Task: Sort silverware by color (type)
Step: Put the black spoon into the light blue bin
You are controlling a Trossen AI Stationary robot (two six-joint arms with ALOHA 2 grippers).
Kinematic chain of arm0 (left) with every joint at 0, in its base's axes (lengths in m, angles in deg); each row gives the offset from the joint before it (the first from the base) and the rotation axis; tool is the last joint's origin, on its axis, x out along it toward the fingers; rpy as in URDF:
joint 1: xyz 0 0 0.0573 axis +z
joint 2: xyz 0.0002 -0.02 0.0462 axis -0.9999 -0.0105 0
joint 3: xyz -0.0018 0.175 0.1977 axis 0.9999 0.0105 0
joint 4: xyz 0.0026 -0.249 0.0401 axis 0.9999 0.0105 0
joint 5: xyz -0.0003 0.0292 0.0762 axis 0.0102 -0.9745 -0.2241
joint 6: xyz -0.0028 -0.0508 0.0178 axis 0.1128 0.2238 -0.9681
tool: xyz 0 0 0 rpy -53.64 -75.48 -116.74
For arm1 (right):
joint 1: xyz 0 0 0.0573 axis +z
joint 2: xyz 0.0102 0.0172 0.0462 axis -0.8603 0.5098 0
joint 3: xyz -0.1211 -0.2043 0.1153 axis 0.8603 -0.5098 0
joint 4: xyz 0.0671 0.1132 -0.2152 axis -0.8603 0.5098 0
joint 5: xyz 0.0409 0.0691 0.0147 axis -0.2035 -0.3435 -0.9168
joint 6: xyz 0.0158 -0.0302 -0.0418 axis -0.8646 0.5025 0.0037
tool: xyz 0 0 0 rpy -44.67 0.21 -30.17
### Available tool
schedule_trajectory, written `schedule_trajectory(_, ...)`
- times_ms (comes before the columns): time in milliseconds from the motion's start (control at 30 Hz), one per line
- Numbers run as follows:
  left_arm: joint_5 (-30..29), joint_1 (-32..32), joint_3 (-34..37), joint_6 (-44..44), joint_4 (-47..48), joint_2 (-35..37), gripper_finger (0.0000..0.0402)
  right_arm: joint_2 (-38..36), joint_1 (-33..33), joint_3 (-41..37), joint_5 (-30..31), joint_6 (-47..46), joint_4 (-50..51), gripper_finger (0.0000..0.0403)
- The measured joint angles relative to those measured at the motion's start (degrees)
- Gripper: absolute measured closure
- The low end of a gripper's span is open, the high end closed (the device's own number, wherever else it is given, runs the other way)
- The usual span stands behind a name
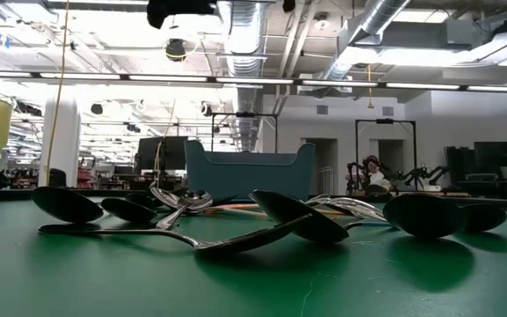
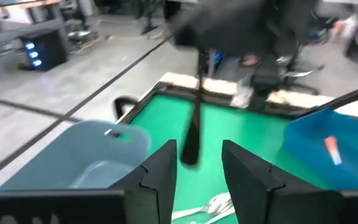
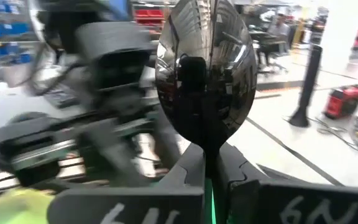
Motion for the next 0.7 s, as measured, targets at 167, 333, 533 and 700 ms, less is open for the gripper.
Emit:
schedule_trajectory(167,-1.3,0.5,0.0,0.2,2.2,0.3,0.0281,0.0,-5.8,0.0,-0.2,0.0,2.4,0.0392)
schedule_trajectory(333,2.7,3.9,0.0,-1.0,1.9,1.6,0.0281,2.5,-11.9,0.0,-4.2,0.0,4.4,0.0392)
schedule_trajectory(533,9.4,12.9,0.0,-4.5,-0.3,5.2,0.0280,8.6,-18.0,1.8,-10.5,-0.1,5.2,0.0392)
schedule_trajectory(700,10.2,20.1,0.0,-8.2,-4.7,7.9,0.0280,15.6,-21.6,9.6,-14.9,2.0,12.1,0.0392)
